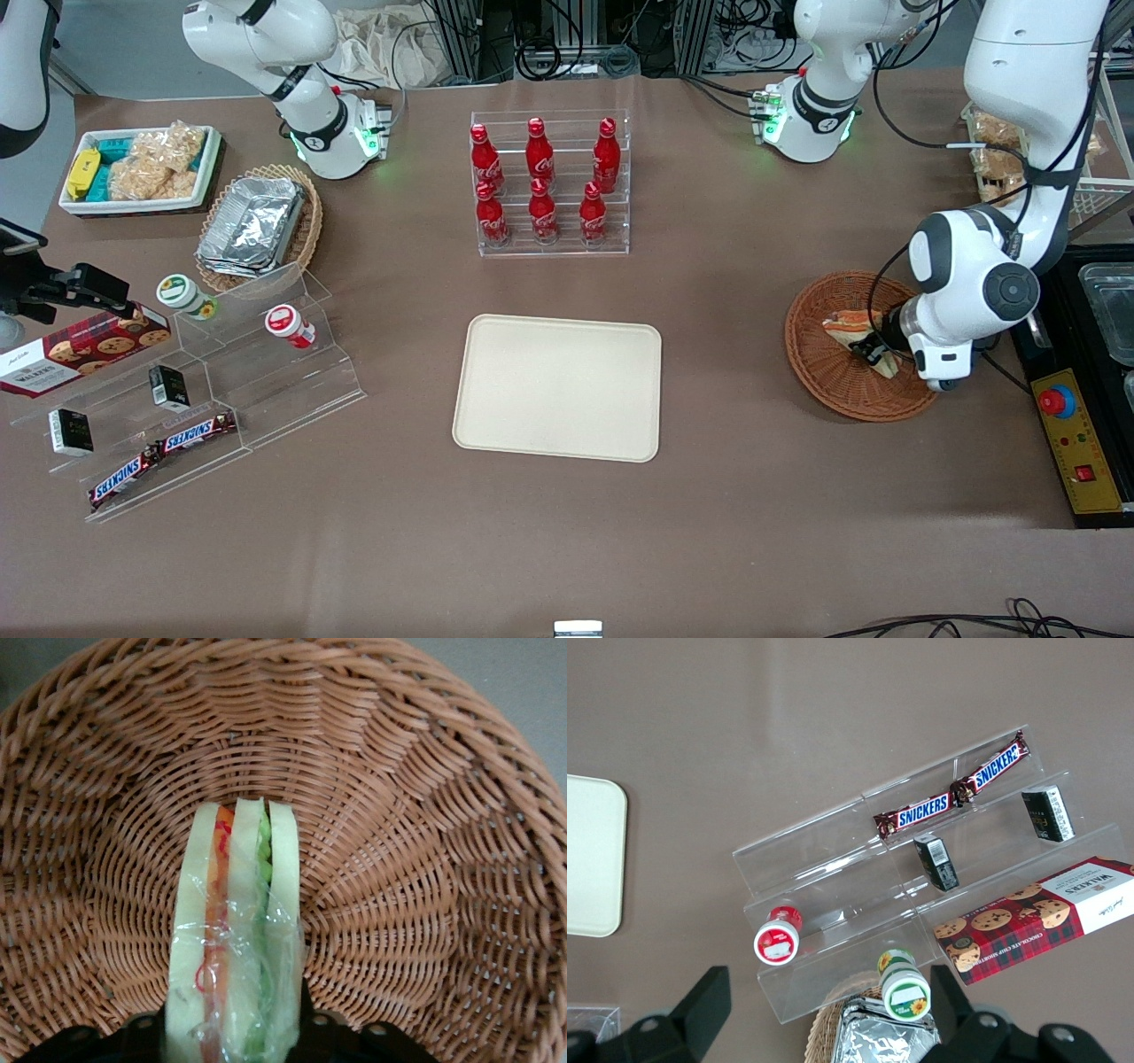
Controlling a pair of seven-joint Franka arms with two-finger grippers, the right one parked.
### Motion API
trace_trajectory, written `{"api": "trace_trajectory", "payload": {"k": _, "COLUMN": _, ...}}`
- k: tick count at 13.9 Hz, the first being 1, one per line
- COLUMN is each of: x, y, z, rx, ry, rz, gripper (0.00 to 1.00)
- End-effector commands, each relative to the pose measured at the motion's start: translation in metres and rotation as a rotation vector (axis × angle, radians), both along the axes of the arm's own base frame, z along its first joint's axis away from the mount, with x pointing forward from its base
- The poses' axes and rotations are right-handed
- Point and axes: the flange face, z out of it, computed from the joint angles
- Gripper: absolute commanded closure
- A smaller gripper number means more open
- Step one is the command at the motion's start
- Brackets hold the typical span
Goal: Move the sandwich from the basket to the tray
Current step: 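Lower the left gripper and close it on the wrapped sandwich, then lift the sandwich and carry it with the left gripper over the tray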
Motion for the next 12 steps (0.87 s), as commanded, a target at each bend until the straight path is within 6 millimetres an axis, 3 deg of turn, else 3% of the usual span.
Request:
{"api": "trace_trajectory", "payload": {"k": 1, "x": 0.004, "y": -0.005, "z": 0.051, "rx": 0.006, "ry": -0.004, "rz": -0.057, "gripper": 1.00}}
{"api": "trace_trajectory", "payload": {"k": 4, "x": 0.017, "y": -0.021, "z": 0.138, "rx": -0.015, "ry": 0.006, "rz": -0.212, "gripper": 1.00}}
{"api": "trace_trajectory", "payload": {"k": 6, "x": 0.026, "y": -0.064, "z": 0.174, "rx": -0.023, "ry": -0.047, "rz": -0.277, "gripper": 1.00}}
{"api": "trace_trajectory", "payload": {"k": 8, "x": 0.026, "y": -0.113, "z": 0.185, "rx": -0.033, "ry": -0.068, "rz": -0.336, "gripper": 1.00}}
{"api": "trace_trajectory", "payload": {"k": 12, "x": 0.004, "y": -0.216, "z": 0.185, "rx": -0.049, "ry": -0.083, "rz": -0.494, "gripper": 1.00}}
